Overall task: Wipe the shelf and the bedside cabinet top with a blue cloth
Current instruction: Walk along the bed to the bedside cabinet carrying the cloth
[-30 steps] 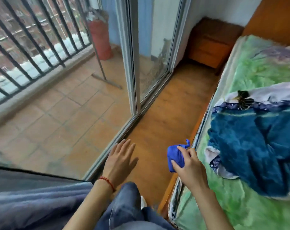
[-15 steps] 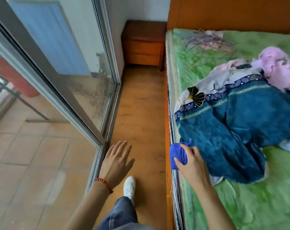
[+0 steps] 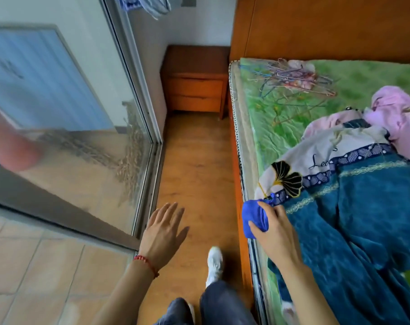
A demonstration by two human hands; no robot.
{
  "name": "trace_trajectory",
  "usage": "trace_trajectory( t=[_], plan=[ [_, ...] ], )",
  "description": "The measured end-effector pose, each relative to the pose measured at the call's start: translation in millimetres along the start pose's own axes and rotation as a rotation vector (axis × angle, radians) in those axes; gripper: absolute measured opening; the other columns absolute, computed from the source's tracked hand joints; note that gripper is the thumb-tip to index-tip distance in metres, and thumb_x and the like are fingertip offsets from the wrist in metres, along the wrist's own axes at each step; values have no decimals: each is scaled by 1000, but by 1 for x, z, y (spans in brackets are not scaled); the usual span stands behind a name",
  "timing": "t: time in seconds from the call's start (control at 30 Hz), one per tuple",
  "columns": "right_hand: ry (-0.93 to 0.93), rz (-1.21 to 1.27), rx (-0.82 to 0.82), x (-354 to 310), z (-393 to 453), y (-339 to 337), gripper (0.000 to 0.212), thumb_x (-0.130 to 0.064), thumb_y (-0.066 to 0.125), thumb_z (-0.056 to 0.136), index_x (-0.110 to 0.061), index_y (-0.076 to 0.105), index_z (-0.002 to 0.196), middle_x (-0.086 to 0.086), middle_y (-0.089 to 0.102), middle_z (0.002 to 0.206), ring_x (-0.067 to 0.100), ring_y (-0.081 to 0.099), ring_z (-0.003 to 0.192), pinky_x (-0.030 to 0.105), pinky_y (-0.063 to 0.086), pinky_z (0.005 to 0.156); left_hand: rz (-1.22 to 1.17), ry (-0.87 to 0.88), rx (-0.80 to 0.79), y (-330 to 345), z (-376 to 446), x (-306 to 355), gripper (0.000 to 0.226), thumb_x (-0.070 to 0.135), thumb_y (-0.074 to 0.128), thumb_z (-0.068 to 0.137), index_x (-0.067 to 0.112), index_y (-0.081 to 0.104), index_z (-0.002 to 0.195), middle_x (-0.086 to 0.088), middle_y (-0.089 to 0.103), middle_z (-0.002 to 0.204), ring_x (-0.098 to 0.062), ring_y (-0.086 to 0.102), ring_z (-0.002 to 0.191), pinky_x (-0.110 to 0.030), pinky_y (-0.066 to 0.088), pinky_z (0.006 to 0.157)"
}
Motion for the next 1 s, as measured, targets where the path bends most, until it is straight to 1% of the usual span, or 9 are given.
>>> trace_trajectory(
  t=[0.13,0.27,0.37,0.47,0.57,0.7,0.87,1.0],
  plan=[
    [-30,-2,1,5,88,1,52,-28,67,80,-16,48,127,9,49,107,31,58,82,31,41,59,13,-9,4,0,84,-10,72,53,14,98,3,63,115,-18,62,118,-35,58,109,-50,50,85],
    [-59,-4,-23,2,170,-9,51,-29,63,83,-18,45,129,7,48,108,26,58,82,28,38,58,30,-63,28,-16,159,-18,73,54,14,97,3,64,115,-18,62,117,-35,59,109,-50,49,85],
    [-81,-15,-25,-3,226,-19,51,-28,65,82,-17,47,128,8,49,107,29,59,84,30,41,61,27,-76,39,-31,213,-21,74,54,14,97,2,64,115,-18,63,116,-36,59,107,-50,48,85],
    [-63,1,-19,-5,282,-28,50,-27,64,82,-18,46,128,8,49,110,30,58,87,28,38,61,35,-74,53,-40,267,-27,74,54,13,97,3,64,115,-18,63,115,-36,59,108,-51,49,85],
    [-49,38,-11,-5,336,-26,52,-26,65,80,-17,47,128,8,48,109,31,57,86,33,44,64,26,-69,35,-43,323,-38,74,55,13,97,4,64,114,-17,63,116,-35,59,109,-50,48,87],
    [-16,36,16,-4,414,-19,51,-27,67,79,-16,49,126,8,49,105,29,57,79,30,40,58,44,-20,35,-42,405,-56,74,55,12,97,5,64,114,-17,62,117,-34,58,109,-48,48,87],
    [58,26,25,-7,510,-13,52,-28,67,79,-17,49,126,8,49,104,30,58,74,32,42,55,47,34,36,-48,511,-81,73,54,12,98,5,65,112,-16,63,116,-34,59,108,-48,48,87],
    [102,35,61,-10,571,-22,52,-23,71,76,-12,52,123,13,52,101,34,59,73,35,44,55,52,122,45,-58,589,-85,73,52,13,98,4,66,110,-17,63,115,-34,60,106,-49,48,86]
  ],
)
Point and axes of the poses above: each hand's wrist, its own z-axis towards the middle knuckle, its own y-axis out of the palm, x = y × z, the point moved 8 cm from there along z, towards the middle knuckle
